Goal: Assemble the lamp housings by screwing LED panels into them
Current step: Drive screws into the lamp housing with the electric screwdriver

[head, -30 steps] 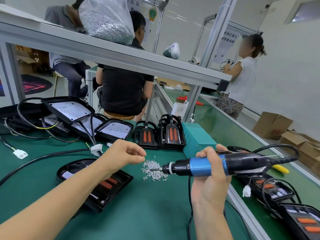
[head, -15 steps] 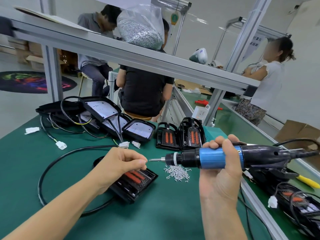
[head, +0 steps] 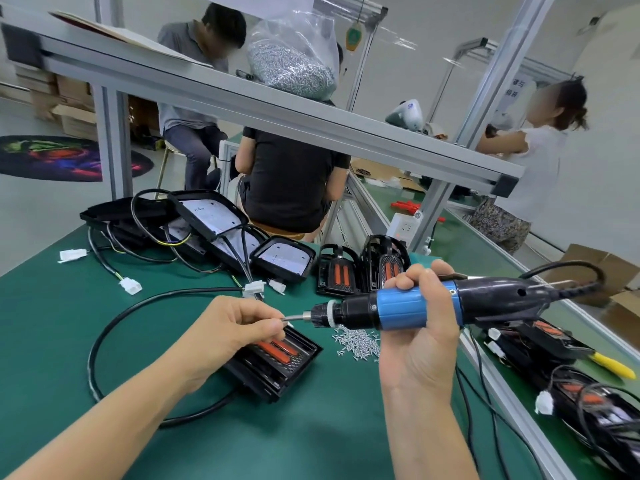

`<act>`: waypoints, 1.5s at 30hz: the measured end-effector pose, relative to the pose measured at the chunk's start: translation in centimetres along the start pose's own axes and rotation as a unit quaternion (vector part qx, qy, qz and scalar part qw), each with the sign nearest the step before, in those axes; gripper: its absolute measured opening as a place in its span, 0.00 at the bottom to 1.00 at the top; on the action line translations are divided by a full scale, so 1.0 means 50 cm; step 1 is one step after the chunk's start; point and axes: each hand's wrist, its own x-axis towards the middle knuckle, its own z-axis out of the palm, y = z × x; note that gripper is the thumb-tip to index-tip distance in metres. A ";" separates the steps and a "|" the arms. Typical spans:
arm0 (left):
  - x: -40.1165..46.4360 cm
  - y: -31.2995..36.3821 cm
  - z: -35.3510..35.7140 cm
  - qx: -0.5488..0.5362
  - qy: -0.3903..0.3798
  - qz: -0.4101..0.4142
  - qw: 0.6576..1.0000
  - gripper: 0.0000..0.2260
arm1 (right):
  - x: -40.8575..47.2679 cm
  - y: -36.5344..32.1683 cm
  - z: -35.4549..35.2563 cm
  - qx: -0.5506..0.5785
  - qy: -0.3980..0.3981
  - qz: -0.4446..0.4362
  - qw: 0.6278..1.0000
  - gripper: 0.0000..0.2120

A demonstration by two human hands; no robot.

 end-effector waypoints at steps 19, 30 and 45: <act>-0.007 -0.023 -0.035 -0.010 0.036 0.009 0.999 0.04 | -0.006 0.019 0.009 -0.010 -0.006 0.018 1.000 0.13; -0.021 -0.071 -0.120 0.412 0.174 0.060 0.892 0.04 | -0.027 0.116 0.031 -0.095 -0.039 0.039 0.994 0.10; 0.015 -0.071 -0.150 0.536 0.063 0.022 0.842 0.07 | -0.041 0.205 0.063 -0.184 -0.066 0.049 0.980 0.11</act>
